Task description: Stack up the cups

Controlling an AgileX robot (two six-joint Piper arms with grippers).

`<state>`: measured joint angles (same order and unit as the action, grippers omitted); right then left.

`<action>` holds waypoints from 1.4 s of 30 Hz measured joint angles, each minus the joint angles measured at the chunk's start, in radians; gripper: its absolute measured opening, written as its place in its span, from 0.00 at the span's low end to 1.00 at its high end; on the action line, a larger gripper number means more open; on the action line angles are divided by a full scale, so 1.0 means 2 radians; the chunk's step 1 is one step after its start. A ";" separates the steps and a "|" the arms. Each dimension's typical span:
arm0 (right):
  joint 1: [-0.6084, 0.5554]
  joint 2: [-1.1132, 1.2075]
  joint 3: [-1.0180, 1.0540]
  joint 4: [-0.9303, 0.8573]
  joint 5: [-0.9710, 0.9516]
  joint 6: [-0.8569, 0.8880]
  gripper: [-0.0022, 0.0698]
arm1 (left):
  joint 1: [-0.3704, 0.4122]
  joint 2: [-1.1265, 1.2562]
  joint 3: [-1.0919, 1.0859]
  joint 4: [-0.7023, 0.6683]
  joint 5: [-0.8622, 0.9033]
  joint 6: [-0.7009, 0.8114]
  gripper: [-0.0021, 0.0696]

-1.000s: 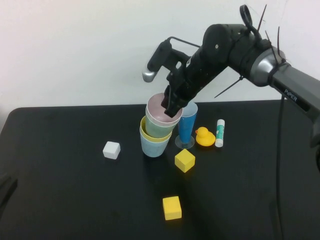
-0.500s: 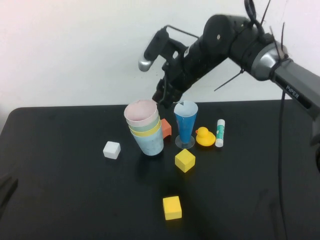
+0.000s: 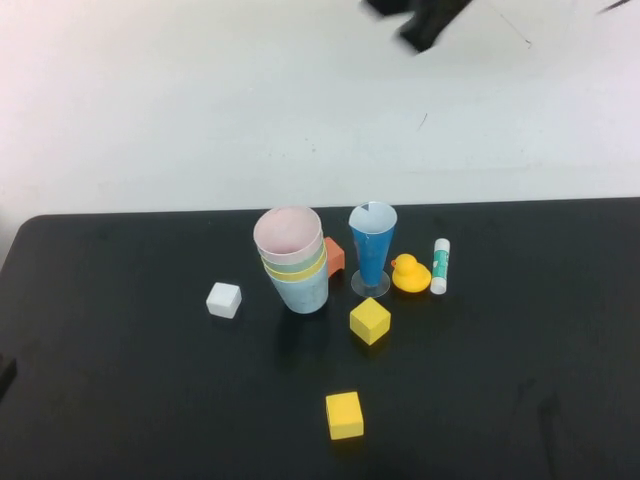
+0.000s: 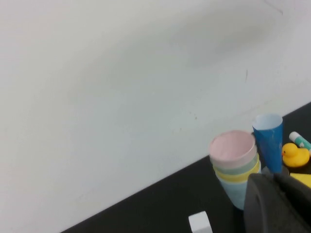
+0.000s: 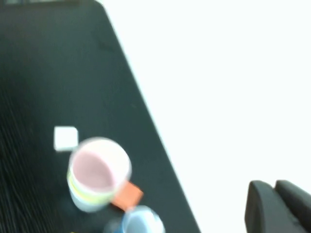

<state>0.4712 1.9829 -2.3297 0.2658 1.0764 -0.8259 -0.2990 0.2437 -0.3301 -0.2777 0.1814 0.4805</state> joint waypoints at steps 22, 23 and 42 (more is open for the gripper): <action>-0.004 -0.405 0.531 -0.119 -0.103 0.071 0.04 | 0.000 -0.010 0.049 0.000 0.060 -0.083 0.03; -0.004 -0.427 0.564 -0.119 -0.121 0.076 0.04 | 0.000 -0.010 0.059 0.000 0.047 -0.085 0.03; -0.004 -0.770 0.972 -0.120 -0.220 0.114 0.04 | 0.000 -0.010 0.078 -0.001 -0.030 -0.088 0.03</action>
<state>0.4631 0.4433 -0.3864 0.0265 0.6372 -0.5978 -0.2990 0.2244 -0.1734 -0.2800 0.1220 0.3046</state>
